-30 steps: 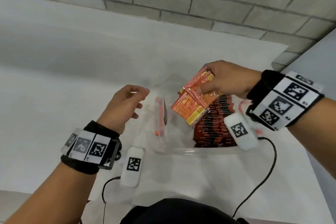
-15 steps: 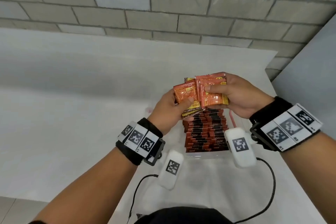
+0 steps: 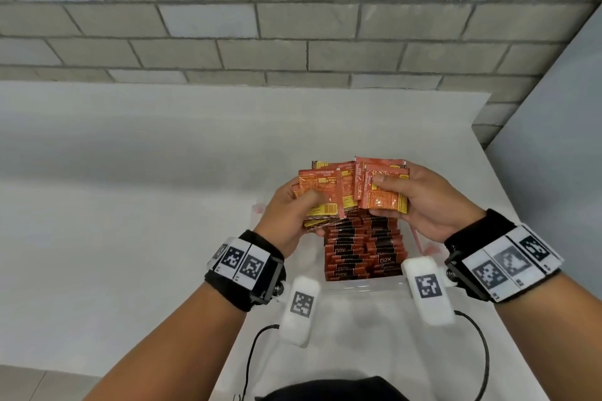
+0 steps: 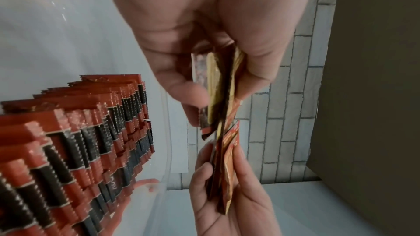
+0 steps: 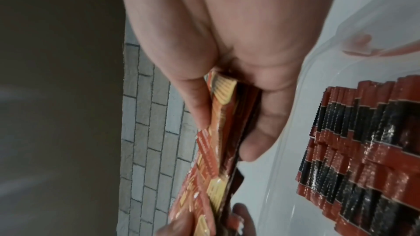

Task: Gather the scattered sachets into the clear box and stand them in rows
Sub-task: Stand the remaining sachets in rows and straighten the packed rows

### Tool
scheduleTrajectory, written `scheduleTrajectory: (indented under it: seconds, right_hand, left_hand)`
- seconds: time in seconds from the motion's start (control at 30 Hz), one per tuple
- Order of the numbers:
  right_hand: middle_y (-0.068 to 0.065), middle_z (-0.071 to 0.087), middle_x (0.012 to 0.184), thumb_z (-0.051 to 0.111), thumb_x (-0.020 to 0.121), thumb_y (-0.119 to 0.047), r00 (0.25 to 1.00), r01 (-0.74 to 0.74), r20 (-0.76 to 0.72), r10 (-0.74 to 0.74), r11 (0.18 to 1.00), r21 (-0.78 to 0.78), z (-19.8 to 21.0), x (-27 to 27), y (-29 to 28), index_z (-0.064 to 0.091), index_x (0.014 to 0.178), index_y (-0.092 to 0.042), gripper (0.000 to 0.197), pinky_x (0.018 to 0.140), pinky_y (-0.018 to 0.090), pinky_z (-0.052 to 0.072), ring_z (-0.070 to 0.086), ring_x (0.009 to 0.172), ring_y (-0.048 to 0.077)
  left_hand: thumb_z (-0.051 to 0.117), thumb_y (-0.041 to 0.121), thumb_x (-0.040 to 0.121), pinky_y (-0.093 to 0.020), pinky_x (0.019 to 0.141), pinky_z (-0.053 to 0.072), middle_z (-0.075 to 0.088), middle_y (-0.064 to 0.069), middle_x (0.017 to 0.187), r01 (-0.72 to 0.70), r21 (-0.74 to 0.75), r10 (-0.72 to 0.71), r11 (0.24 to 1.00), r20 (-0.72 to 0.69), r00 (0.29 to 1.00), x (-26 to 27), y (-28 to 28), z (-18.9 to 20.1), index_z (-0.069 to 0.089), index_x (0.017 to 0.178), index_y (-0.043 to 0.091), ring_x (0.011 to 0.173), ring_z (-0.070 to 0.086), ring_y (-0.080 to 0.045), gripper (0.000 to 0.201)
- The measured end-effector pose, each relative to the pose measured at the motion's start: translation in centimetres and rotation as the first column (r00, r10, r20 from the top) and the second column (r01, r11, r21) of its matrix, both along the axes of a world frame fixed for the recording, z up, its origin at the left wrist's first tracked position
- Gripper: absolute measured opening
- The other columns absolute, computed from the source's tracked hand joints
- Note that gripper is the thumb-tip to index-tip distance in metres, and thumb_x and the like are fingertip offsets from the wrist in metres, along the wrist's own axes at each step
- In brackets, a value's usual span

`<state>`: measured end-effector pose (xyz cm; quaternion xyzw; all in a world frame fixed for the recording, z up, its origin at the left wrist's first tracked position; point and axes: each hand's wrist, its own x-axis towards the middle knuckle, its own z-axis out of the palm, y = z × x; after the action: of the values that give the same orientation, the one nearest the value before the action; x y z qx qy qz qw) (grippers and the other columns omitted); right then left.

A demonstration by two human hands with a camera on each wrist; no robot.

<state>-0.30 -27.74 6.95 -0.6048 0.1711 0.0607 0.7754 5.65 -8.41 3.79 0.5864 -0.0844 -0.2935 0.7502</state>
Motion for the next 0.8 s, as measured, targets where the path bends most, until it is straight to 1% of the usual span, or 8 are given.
scheduleTrajectory:
  seconds: [0.07, 0.17, 0.27, 0.33, 0.4, 0.47, 0.67, 0.8]
  right_hand:
    - [0.004, 0.073, 0.094, 0.057, 0.09, -0.01, 0.999, -0.034, 0.014, 0.034, 0.999, -0.009, 0.1, -0.1, 0.2, 0.063, 0.107, -0.016, 0.02, 0.068, 0.029, 0.059, 0.07, 0.081, 0.015]
    - [0.005, 0.073, 0.095, 0.057, 0.09, -0.011, 0.999, -0.025, 0.035, 0.025, 1.0, -0.006, 0.2, -0.1, 0.4, 0.062, 0.11, -0.014, 0.022, 0.064, 0.027, 0.059, 0.07, 0.08, 0.015]
    - [0.005, 0.072, 0.098, 0.057, 0.09, -0.011, 0.997, 0.037, 0.063, -0.038, 0.999, 0.02, 0.4, -0.2, 0.3, 0.061, 0.113, -0.014, 0.024, 0.063, 0.026, 0.058, 0.069, 0.08, 0.014]
    - [0.005, 0.072, 0.098, 0.056, 0.09, -0.01, 0.997, 0.029, 0.065, -0.031, 0.999, 0.017, 0.4, -0.3, 0.6, 0.062, 0.114, -0.013, 0.026, 0.064, 0.025, 0.058, 0.07, 0.08, 0.014]
    - [0.008, 0.072, 0.103, 0.055, 0.091, -0.008, 0.998, 0.004, 0.067, -0.004, 1.0, 0.012, 0.2, -0.5, 1.2, 0.061, 0.117, -0.011, 0.027, 0.072, 0.027, 0.059, 0.07, 0.086, 0.017]
    - [0.012, 0.069, 0.111, 0.053, 0.092, -0.006, 0.997, -0.021, 0.076, 0.02, 1.0, 0.01, -0.1, -0.7, 1.8, 0.059, 0.119, -0.008, 0.028, 0.082, 0.03, 0.057, 0.068, 0.096, 0.021]
    - [0.009, 0.067, 0.118, 0.056, 0.089, -0.016, 0.995, -0.03, 0.094, 0.038, 0.996, -0.089, -0.1, -0.7, 2.3, 0.056, 0.124, -0.011, 0.036, 0.099, 0.039, 0.047, 0.063, 0.111, 0.024]
    - [0.002, 0.067, 0.119, 0.054, 0.092, -0.022, 0.988, -0.107, 0.089, 0.122, 0.982, -0.156, -0.1, -0.5, 2.6, 0.052, 0.128, -0.019, 0.036, 0.095, 0.031, 0.05, 0.063, 0.111, 0.018]
  left_hand:
    - [0.056, -0.003, 0.087, -0.022, 0.04, 0.043, 0.069, -0.005, 0.084, 0.005, -0.011, -0.005, 1.0, 0.006, 1.0, 0.0, 0.0, 0.2, 0.061, 0.094, 0.013, 0.061, 0.062, -0.016, 0.019]
    - [0.052, -0.006, 0.089, -0.022, 0.041, 0.042, 0.069, -0.005, 0.086, -0.01, -0.007, 0.01, 1.0, 0.005, 1.0, 0.3, -0.2, 0.4, 0.059, 0.096, 0.015, 0.063, 0.063, -0.016, 0.023]
    - [0.053, -0.004, 0.089, -0.024, 0.044, 0.05, 0.068, -0.006, 0.091, -0.033, -0.022, 0.033, 0.999, -0.037, 0.999, 0.5, -0.3, 0.4, 0.058, 0.099, 0.016, 0.07, 0.067, -0.017, 0.022]
    - [0.052, -0.004, 0.09, -0.033, 0.056, 0.059, 0.069, -0.008, 0.096, -0.013, -0.063, 0.006, 0.998, -0.109, 0.994, 0.4, -0.3, 0.4, 0.058, 0.103, 0.014, 0.082, 0.07, -0.022, 0.023]
    - [0.049, -0.003, 0.091, -0.045, 0.073, 0.06, 0.068, -0.014, 0.106, 0.052, -0.149, -0.08, 0.988, -0.191, 0.978, 0.1, -0.4, 0.4, 0.058, 0.11, 0.009, 0.096, 0.068, -0.03, 0.025]
    - [0.047, 0.001, 0.092, -0.051, 0.082, 0.057, 0.067, -0.018, 0.11, 0.093, -0.185, -0.137, 0.978, -0.239, 0.961, -0.3, -0.7, 0.5, 0.06, 0.113, 0.007, 0.102, 0.066, -0.034, 0.025]
    - [0.054, 0.008, 0.087, -0.057, 0.088, 0.052, 0.066, -0.02, 0.115, 0.104, -0.266, -0.184, 0.958, -0.297, 0.937, -0.7, -1.1, 0.6, 0.058, 0.122, 0.004, 0.108, 0.064, -0.036, 0.035]
    - [0.059, 0.007, 0.087, -0.053, 0.083, 0.056, 0.064, -0.021, 0.121, 0.185, -0.323, -0.271, 0.928, -0.247, 0.93, -0.8, -1.1, 0.8, 0.059, 0.124, 0.008, 0.109, 0.063, -0.038, 0.036]
